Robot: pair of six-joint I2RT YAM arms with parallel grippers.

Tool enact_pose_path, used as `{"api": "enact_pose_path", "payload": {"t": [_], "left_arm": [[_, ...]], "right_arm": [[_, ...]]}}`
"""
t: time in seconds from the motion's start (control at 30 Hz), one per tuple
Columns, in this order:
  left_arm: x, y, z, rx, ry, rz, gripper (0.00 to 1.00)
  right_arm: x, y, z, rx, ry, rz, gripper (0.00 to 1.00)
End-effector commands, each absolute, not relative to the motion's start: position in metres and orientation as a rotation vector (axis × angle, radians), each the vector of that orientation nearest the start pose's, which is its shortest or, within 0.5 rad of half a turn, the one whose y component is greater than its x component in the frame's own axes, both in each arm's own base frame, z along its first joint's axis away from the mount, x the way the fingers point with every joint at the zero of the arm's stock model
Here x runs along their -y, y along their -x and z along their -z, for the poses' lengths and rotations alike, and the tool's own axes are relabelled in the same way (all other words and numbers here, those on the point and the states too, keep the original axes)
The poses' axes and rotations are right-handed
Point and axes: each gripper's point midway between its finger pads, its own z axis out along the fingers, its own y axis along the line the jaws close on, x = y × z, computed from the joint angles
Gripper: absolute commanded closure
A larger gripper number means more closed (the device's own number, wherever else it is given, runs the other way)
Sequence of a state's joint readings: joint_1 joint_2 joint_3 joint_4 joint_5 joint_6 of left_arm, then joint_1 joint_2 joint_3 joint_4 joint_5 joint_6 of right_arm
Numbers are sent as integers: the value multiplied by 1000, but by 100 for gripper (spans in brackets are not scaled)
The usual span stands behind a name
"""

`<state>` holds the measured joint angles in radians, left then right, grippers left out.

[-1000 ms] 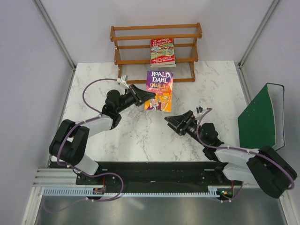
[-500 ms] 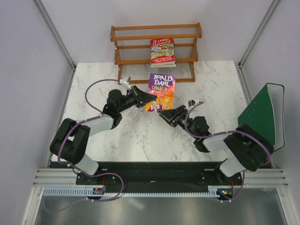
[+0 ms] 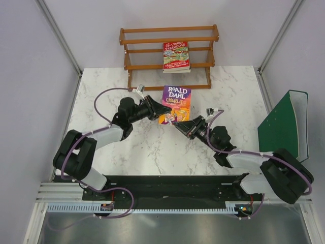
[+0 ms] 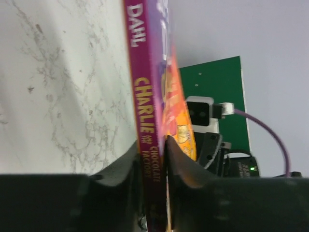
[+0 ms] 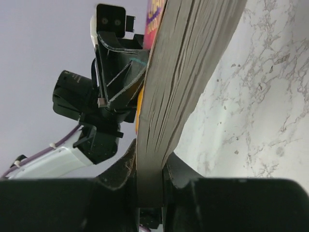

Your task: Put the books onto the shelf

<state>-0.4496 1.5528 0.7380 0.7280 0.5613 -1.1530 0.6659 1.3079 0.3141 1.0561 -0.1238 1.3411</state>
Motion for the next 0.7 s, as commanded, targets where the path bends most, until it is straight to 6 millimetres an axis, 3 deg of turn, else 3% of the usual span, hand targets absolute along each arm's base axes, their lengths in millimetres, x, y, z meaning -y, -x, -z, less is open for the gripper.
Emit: {"api": "enact_pose_path", "payload": {"t": [0.0,0.07,0.1,0.13,0.17,0.2,0.33,0.67], "left_arm": [[257,-348,-191,-1981,182,1325,55],[245,-345,-180,-2017,205,1234,44],[236,-344,-182,-2005,211,1175,31],[231,-339,-175,-2029,225,1146,23],[225,-333,-166,-2047,237,1118,9],[220,-329,-171,-2028,237,1103,1],[202,-305,-152,-2063,271,1042,0],[188,-266,-137,-2085,258,1041,0]], "right_arm": [[-277,-279,-250,-1643,-306,-1493,100],[-280,-281,-251,-1680,-256,-1457,100],[-280,-285,-263,-1661,-236,-1457,100],[-283,-285,-263,-1679,-211,-1461,100],[-284,-287,-261,-1698,-191,-1443,100],[-285,-292,-269,-1691,-175,-1441,100],[-293,-295,-275,-1723,-100,-1457,100],[-301,-329,-298,-1713,-43,-1485,100]]}}
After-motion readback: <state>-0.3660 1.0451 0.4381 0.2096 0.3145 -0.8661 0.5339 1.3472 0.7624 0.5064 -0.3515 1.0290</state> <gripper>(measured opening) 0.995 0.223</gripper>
